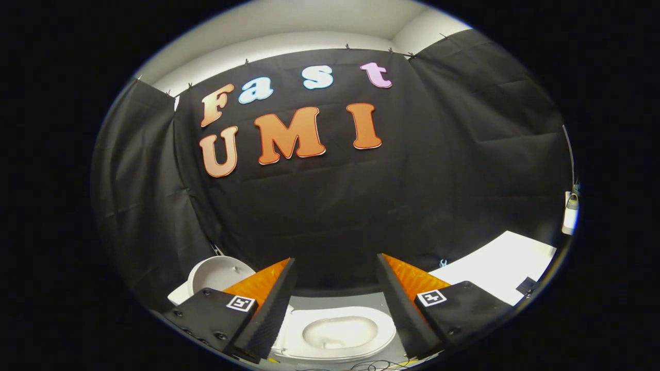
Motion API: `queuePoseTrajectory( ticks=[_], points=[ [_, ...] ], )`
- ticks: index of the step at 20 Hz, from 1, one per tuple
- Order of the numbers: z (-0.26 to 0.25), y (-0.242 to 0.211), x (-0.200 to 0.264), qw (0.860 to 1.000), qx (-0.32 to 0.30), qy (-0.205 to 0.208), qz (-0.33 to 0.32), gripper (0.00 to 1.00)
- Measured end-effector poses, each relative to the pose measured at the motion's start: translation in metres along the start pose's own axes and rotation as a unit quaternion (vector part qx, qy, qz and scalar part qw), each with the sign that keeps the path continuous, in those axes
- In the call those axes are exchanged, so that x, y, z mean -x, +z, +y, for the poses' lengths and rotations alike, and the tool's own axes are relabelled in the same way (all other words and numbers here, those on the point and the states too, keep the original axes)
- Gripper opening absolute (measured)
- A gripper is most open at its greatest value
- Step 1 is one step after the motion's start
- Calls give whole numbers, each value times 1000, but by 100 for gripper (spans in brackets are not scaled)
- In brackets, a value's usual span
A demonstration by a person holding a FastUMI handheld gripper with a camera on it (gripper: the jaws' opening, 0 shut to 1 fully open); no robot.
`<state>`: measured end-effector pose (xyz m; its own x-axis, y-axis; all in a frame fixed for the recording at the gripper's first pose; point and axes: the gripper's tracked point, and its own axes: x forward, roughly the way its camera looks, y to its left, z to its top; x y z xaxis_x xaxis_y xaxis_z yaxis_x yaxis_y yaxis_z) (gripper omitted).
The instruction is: Open the toilet lid.
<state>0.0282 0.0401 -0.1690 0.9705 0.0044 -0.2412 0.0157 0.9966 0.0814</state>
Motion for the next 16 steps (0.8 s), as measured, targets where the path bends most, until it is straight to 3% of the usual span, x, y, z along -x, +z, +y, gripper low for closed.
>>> queuePoseTrajectory(
  ticks=[16],
  points=[
    [-8,-9,-1,1000,6,-5,0,98]
  ],
)
